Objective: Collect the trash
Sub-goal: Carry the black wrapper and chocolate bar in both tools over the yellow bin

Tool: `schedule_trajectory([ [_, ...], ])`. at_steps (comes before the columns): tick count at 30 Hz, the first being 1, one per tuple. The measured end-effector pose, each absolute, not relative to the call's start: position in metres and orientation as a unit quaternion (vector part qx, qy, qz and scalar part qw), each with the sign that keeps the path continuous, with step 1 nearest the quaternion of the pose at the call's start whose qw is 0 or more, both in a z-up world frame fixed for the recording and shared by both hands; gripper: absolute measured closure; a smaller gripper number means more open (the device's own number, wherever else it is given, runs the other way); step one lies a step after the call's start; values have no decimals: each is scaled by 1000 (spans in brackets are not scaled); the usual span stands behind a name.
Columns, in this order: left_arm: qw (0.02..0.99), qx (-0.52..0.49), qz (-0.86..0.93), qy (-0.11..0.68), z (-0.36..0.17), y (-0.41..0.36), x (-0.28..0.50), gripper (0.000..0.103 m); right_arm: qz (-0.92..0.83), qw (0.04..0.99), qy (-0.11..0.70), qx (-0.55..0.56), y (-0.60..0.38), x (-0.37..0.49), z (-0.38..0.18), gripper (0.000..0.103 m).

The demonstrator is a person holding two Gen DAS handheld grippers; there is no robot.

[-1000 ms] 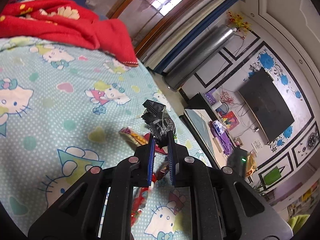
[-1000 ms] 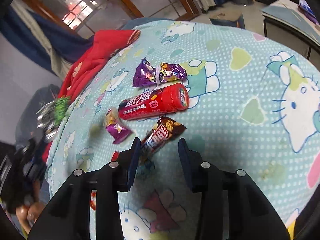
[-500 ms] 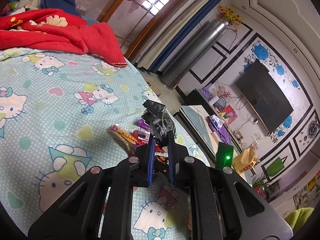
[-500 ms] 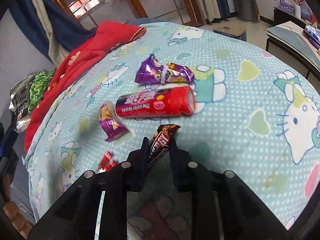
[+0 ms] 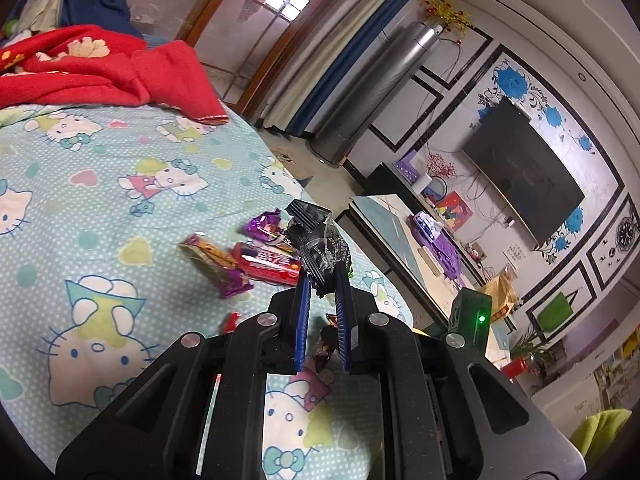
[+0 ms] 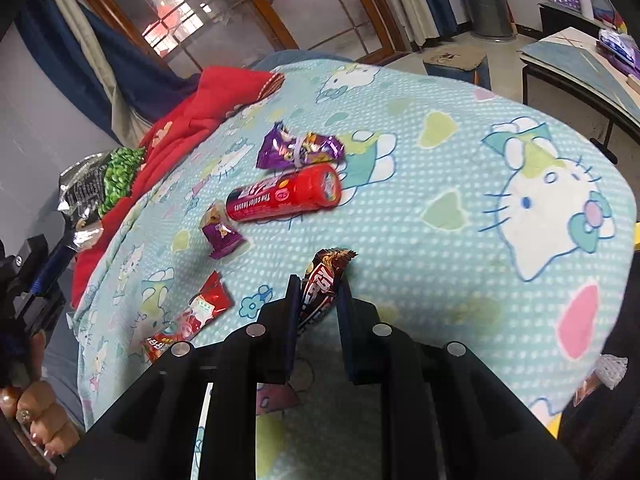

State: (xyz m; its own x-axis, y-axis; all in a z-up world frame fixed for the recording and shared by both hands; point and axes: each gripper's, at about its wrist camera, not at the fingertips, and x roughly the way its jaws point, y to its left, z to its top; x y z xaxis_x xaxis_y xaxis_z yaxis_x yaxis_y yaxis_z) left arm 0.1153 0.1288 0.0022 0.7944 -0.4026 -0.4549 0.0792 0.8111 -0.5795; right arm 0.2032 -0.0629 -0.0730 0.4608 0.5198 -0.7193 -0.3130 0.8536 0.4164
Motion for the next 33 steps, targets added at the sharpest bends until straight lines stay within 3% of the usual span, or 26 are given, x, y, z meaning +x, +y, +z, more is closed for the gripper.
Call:
schedule_trajectory([
  [33, 892, -185, -251, 327, 7, 4, 134, 96, 108, 905, 391, 129, -240, 178, -22, 86],
])
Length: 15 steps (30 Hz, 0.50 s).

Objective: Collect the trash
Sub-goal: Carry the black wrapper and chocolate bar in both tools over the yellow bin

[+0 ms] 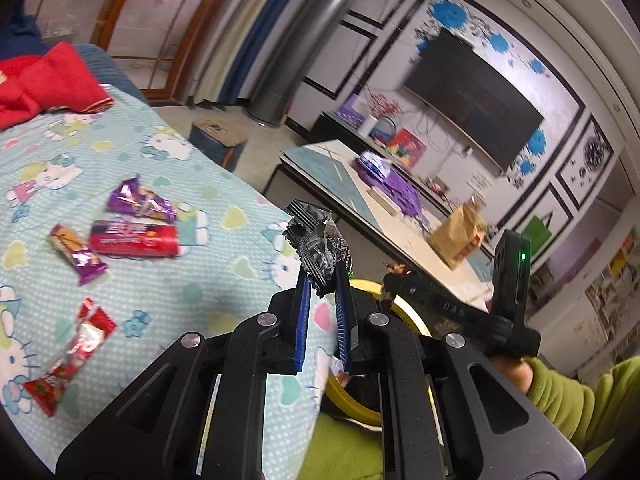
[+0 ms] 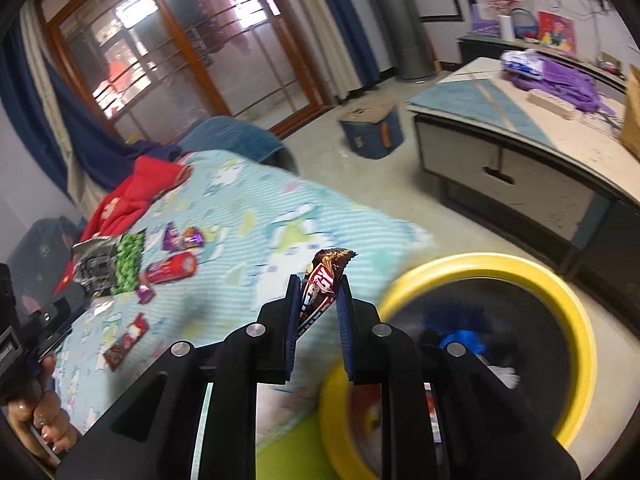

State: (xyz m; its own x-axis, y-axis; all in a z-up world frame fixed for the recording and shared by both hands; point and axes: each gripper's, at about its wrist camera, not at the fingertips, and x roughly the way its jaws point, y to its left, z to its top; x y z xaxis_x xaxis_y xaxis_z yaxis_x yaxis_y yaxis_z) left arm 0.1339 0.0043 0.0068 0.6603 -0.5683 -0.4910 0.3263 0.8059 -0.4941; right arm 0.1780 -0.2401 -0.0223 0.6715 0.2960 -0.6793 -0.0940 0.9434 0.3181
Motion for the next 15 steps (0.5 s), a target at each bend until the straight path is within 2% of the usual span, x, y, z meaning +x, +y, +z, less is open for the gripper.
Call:
schedule_trajectory([
  [15, 862, -96, -318, 383, -30, -77, 133, 96, 14, 911, 384, 150, -326, 152, -29, 86],
])
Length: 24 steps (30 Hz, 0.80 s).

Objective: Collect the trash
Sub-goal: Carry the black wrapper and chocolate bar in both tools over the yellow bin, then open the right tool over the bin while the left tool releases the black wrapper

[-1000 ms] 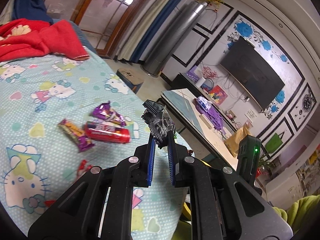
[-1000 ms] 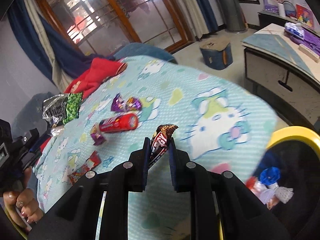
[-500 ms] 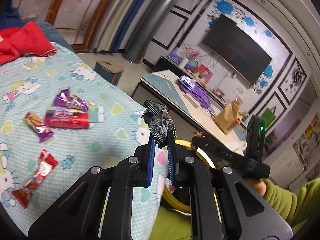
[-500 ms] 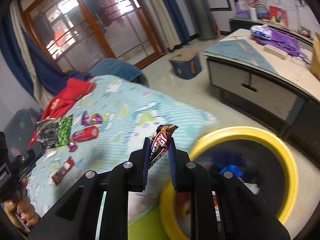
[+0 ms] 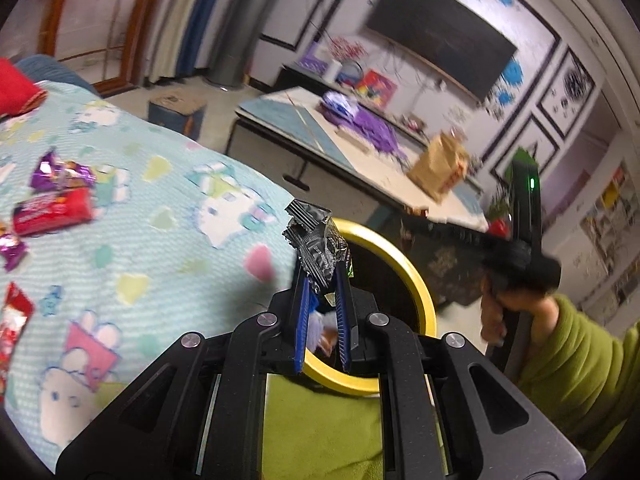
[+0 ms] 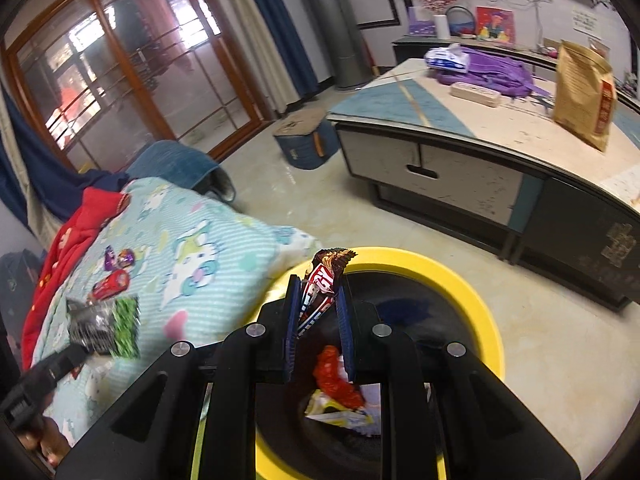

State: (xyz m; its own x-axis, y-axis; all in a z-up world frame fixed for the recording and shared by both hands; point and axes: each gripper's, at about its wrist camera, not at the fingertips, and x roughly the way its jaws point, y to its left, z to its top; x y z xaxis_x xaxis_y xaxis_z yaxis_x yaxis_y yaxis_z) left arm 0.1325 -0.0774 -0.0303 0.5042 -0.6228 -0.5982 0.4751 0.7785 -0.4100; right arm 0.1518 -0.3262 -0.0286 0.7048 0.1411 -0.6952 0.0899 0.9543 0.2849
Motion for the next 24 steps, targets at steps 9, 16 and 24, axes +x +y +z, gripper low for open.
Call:
schedule_trajectory([
  [9, 833, -28, -355, 423, -59, -130, 132, 96, -7, 902, 395, 176, -360, 151, -42, 85],
  [16, 809, -5, -373, 454, -85, -156, 132, 96, -10, 889, 413, 199, -373, 153, -56, 85],
  [24, 796, 10, -372, 477, -103, -167, 135, 93, -1, 875, 432, 220, -374, 159, -70, 79],
])
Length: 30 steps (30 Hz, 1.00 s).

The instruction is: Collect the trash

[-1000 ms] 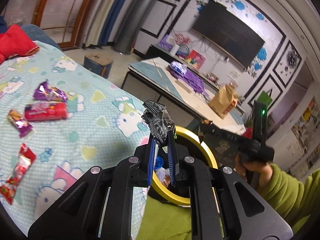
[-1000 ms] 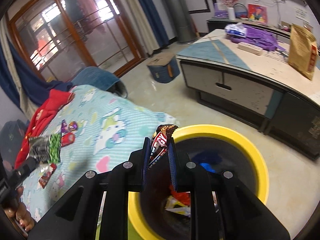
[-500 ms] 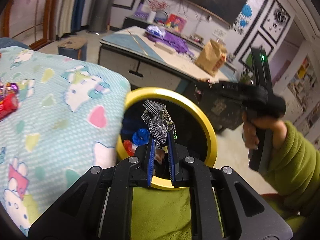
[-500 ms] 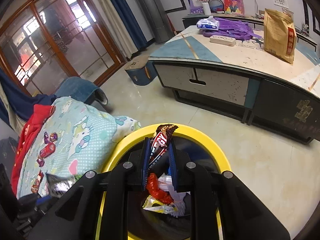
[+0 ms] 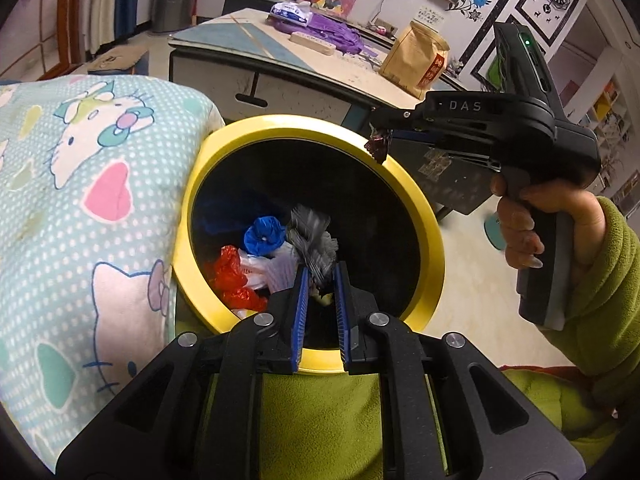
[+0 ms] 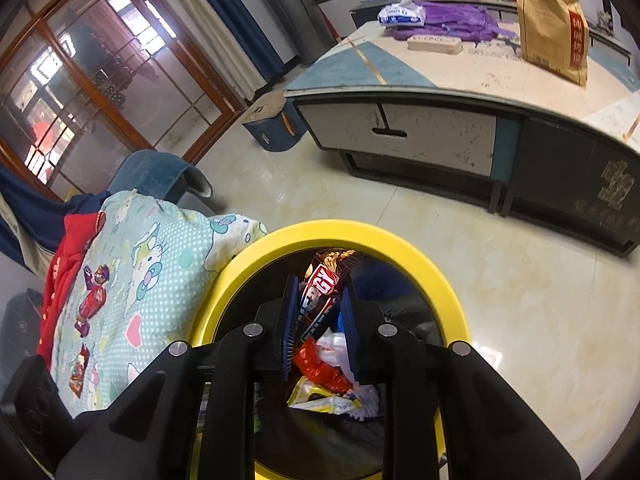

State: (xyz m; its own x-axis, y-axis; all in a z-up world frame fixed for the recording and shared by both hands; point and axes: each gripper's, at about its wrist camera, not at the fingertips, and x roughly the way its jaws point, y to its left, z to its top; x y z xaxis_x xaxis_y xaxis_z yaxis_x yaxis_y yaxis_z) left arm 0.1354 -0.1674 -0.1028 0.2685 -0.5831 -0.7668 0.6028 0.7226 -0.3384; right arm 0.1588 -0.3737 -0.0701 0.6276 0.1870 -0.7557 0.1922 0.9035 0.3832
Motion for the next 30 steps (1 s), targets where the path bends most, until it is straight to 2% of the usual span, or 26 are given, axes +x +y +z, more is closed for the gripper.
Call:
schedule_trajectory([
  [1, 797, 8, -370, 478, -104, -165, 136, 91, 0, 874, 434, 219, -372, 159, -72, 78],
  [3, 797, 1, -366, 481, -105, -163, 136, 75, 1, 873, 436, 219, -370, 160, -74, 70],
  [4, 798, -4, -363, 482, -105, -161, 136, 71, 2, 873, 435, 220, -370, 161, -74, 64],
  [6, 801, -7, -358, 479, -102, -159, 136, 58, 2, 875, 433, 216, -368, 162, -73, 62],
  [8, 807, -12, -354, 472, -98, -155, 137, 49, -3, 880, 428, 206, -366, 162, -71, 53],
  [12, 819, -24, -346, 457, -89, -145, 136, 21, -8, 888, 420, 188, -361, 162, -66, 44],
  [17, 837, -29, -327, 438, -77, -131, 135, 11, -7, 895, 412, 169, -354, 162, -62, 41],
  [24, 852, -47, -305, 422, -67, -114, 137, 11, 6, 912, 391, 120, -330, 159, -51, 39],
  [30, 864, -64, -286, 410, -61, -96, 138, 11, 24, 923, 373, 85, -309, 156, -42, 32],
])
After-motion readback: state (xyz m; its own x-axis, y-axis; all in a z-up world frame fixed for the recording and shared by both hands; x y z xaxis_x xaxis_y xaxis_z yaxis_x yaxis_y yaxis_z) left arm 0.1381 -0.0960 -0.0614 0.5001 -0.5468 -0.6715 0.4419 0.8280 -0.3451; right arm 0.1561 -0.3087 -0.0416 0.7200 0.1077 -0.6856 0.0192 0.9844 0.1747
